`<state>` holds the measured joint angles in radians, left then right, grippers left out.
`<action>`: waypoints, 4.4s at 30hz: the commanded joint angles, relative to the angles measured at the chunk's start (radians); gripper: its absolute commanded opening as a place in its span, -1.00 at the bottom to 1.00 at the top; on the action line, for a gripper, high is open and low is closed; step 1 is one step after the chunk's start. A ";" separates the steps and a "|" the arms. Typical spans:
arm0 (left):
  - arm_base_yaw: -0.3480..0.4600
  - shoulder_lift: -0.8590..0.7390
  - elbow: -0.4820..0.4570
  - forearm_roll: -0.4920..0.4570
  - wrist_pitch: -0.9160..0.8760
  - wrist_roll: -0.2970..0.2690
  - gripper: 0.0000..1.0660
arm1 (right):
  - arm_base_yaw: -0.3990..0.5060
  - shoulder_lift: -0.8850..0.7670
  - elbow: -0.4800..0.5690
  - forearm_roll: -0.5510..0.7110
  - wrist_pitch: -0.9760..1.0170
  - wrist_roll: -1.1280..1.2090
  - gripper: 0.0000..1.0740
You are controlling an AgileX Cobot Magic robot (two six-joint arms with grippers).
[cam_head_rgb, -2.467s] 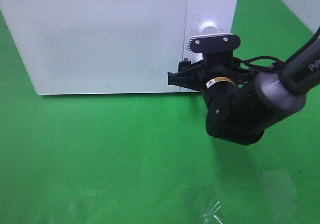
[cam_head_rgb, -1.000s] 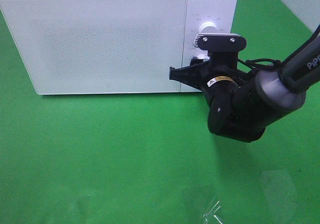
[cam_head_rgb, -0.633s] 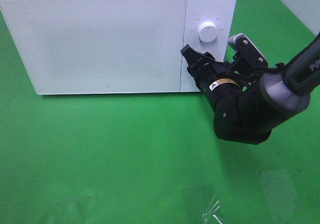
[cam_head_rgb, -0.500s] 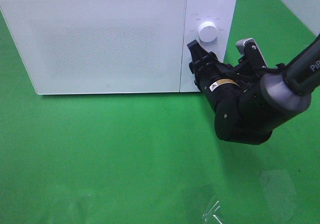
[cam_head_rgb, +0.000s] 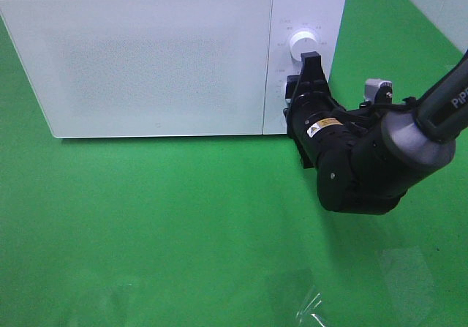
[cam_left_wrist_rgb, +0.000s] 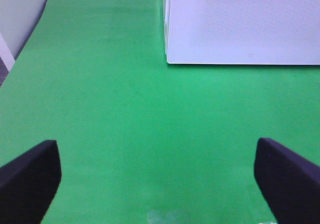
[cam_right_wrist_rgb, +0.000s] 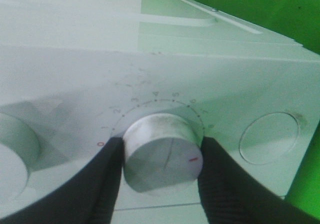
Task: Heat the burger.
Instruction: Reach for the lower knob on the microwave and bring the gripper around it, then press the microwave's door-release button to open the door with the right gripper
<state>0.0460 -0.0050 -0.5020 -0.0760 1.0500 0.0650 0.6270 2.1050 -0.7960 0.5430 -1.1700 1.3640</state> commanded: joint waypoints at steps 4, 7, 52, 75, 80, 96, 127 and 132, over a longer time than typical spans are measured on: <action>0.004 -0.021 0.003 -0.005 -0.008 -0.002 0.83 | 0.017 -0.019 -0.055 -0.221 -0.111 0.006 -0.96; 0.004 -0.021 0.003 -0.005 -0.008 -0.002 0.83 | 0.017 -0.019 -0.055 -0.178 -0.111 -0.015 -0.94; 0.004 -0.021 0.003 -0.005 -0.008 -0.002 0.83 | 0.017 -0.263 0.277 0.045 0.060 -0.248 0.28; 0.004 -0.021 0.003 -0.005 -0.008 -0.002 0.83 | 0.017 -0.661 0.329 -0.129 0.752 -1.053 0.28; 0.004 -0.021 0.003 -0.005 -0.008 -0.002 0.83 | 0.017 -0.661 0.292 -0.288 0.959 -1.054 0.28; 0.004 -0.021 0.003 -0.005 -0.008 -0.002 0.83 | 0.017 -0.661 0.023 -0.565 1.659 -1.057 0.28; 0.004 -0.021 0.003 -0.005 -0.008 -0.002 0.83 | 0.017 -1.296 -0.031 -0.678 2.067 -1.192 0.28; 0.004 -0.021 0.003 -0.005 -0.008 -0.002 0.83 | 0.002 -1.451 0.040 -0.699 2.073 -1.192 0.28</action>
<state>0.0460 -0.0050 -0.5020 -0.0760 1.0500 0.0650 0.6320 0.6690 -0.7650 -0.1440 0.8960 0.1900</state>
